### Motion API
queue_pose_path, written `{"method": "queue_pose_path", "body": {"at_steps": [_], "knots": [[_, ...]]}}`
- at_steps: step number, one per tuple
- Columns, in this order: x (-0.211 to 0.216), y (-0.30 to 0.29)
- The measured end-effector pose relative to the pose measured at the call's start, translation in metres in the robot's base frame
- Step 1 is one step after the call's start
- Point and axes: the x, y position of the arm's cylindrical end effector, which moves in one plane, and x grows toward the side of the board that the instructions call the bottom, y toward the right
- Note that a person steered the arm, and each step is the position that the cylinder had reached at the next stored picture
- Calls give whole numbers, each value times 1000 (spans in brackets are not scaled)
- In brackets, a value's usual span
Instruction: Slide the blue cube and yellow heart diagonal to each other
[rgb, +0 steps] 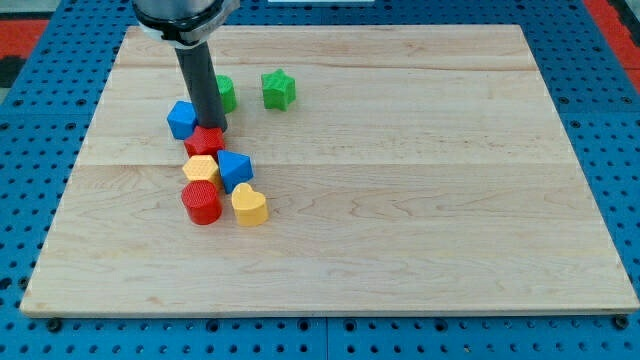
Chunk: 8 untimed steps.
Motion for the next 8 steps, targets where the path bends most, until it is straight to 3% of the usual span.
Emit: {"method": "queue_pose_path", "body": {"at_steps": [1, 3, 4, 5, 6, 7, 8], "knots": [[0, 61], [-22, 63], [-12, 152], [-105, 168], [-143, 78], [-150, -31], [-88, -115]]}}
